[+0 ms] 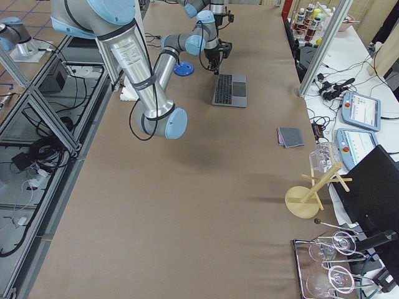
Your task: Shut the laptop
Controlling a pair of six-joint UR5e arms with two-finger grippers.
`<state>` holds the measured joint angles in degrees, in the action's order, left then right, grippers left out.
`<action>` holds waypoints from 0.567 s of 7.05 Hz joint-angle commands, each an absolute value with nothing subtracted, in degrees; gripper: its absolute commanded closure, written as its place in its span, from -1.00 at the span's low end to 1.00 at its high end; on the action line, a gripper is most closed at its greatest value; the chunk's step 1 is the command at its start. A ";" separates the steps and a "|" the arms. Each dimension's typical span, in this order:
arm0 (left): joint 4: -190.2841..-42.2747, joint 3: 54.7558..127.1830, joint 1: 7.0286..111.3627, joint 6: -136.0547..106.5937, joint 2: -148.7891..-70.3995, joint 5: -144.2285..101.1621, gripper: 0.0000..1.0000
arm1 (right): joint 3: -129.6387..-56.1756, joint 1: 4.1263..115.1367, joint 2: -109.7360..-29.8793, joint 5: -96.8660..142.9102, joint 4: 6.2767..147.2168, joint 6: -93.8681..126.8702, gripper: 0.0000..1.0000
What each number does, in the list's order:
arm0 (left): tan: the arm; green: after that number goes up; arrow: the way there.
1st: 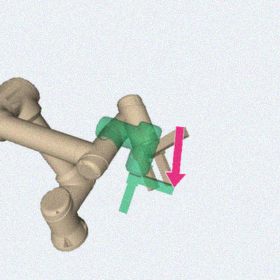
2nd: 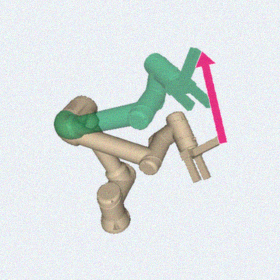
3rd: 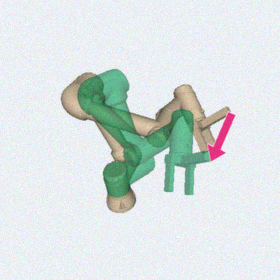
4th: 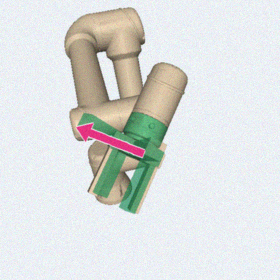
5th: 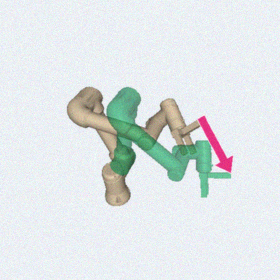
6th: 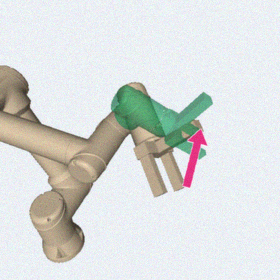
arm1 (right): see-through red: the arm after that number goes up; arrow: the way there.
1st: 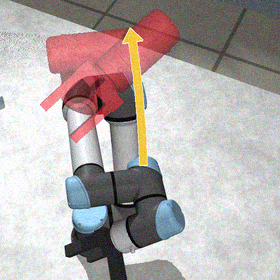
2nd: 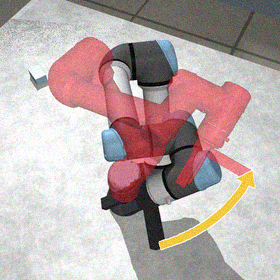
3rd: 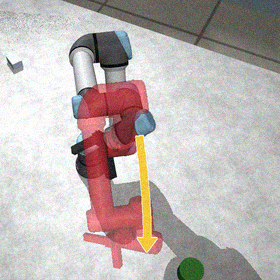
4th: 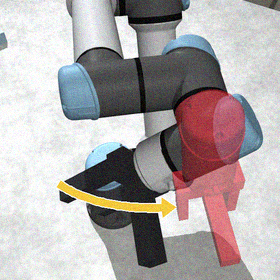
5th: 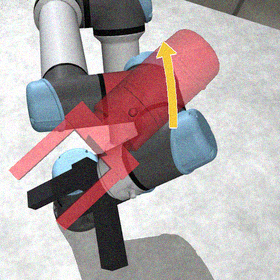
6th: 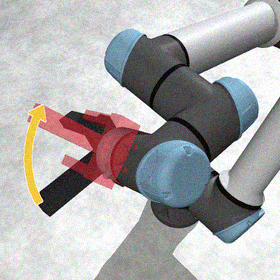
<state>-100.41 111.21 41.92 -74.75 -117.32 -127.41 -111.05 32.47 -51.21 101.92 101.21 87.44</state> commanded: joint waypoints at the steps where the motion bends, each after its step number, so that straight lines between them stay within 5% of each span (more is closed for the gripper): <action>1: -100.46 110.31 41.66 -74.53 -117.68 -127.35 1.00 | -109.26 33.39 -50.46 101.95 100.72 87.01 1.00; 4: -100.46 105.22 41.75 -71.83 -121.10 -125.96 1.00 | -105.13 34.27 -48.60 102.04 98.63 86.84 1.00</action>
<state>-100.46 107.28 41.75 -73.65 -119.85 -126.77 -106.67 33.93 -48.92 102.03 100.02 86.94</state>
